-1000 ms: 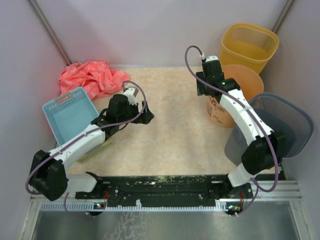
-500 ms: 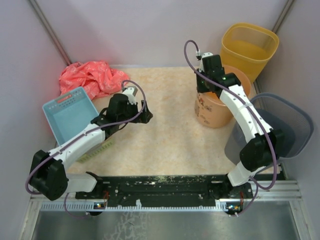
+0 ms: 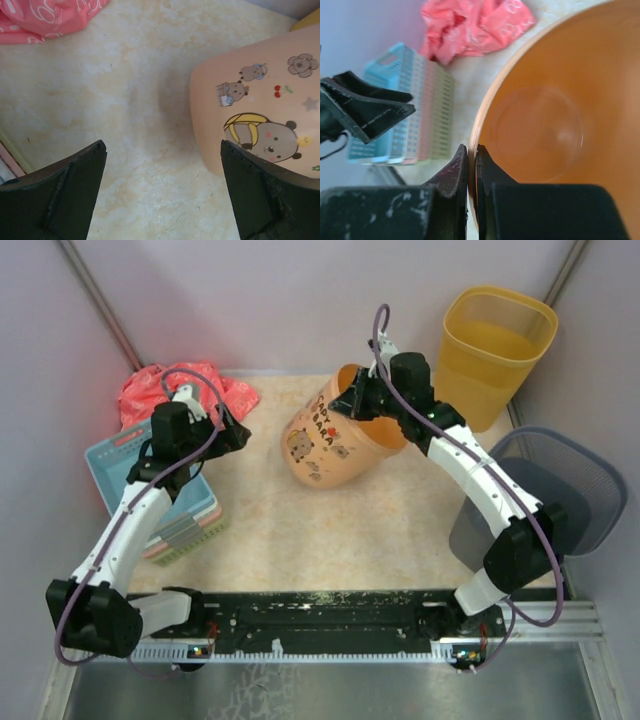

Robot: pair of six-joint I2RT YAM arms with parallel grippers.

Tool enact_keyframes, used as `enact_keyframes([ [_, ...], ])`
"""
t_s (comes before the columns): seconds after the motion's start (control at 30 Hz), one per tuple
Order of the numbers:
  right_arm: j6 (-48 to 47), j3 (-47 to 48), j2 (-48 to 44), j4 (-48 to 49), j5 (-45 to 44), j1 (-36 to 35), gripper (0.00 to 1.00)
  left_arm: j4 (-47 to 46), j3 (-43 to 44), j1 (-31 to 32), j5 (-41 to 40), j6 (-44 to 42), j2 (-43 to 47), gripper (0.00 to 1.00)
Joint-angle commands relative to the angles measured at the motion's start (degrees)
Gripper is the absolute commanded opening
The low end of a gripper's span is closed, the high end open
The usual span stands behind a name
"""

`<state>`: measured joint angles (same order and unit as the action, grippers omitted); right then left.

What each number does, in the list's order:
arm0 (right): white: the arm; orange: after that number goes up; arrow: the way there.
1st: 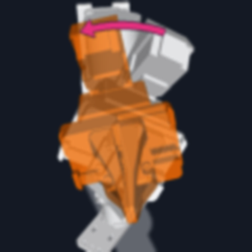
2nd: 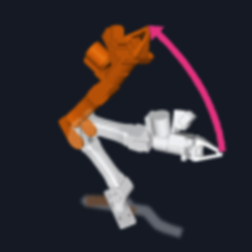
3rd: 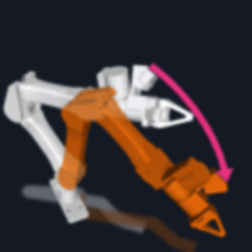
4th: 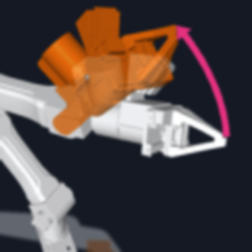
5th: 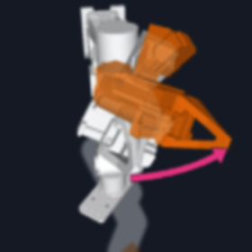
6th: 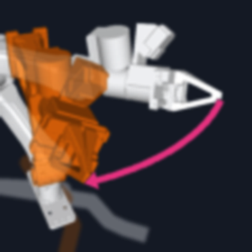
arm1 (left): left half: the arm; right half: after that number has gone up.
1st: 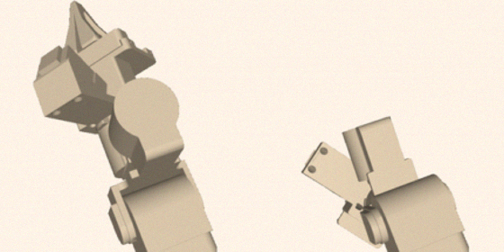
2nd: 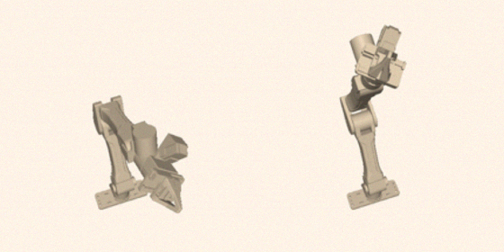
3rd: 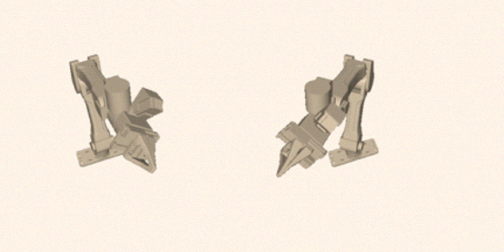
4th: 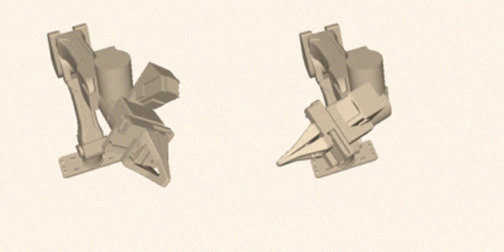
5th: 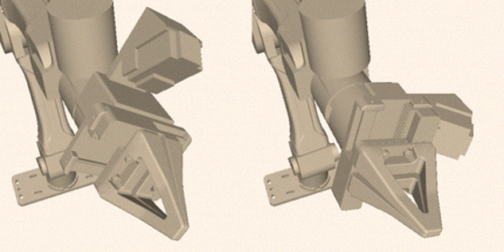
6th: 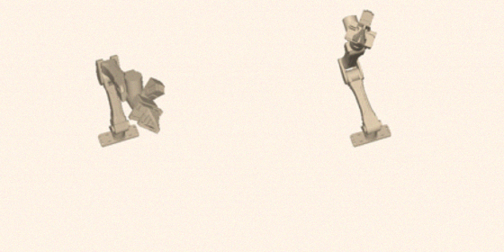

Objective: Turn the large container upside down

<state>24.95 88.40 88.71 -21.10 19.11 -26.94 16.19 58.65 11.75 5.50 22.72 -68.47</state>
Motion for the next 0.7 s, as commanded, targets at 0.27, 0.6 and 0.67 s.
enact_keyframes([
  [0.27, 34.54, -19.73, -0.24, 48.54, 11.67, 1.01, 0.0, 5.1, 4.8, -2.3, 4.82, 0.09, 1.54, 1.0],
  [0.6, 30.3, -28.92, -2.74, 41.15, 7.68, 2.51, 0.25, 2.96, 2.69, -2.43, 8.34, 1.44, -0.07, 1.0],
  [0.67, 26.62, -28.46, -4.01, 36.19, 5.49, 2.51, 0.34, 2.45, 2.74, -2.43, 9.39, 1.69, -0.69, 1.0],
])
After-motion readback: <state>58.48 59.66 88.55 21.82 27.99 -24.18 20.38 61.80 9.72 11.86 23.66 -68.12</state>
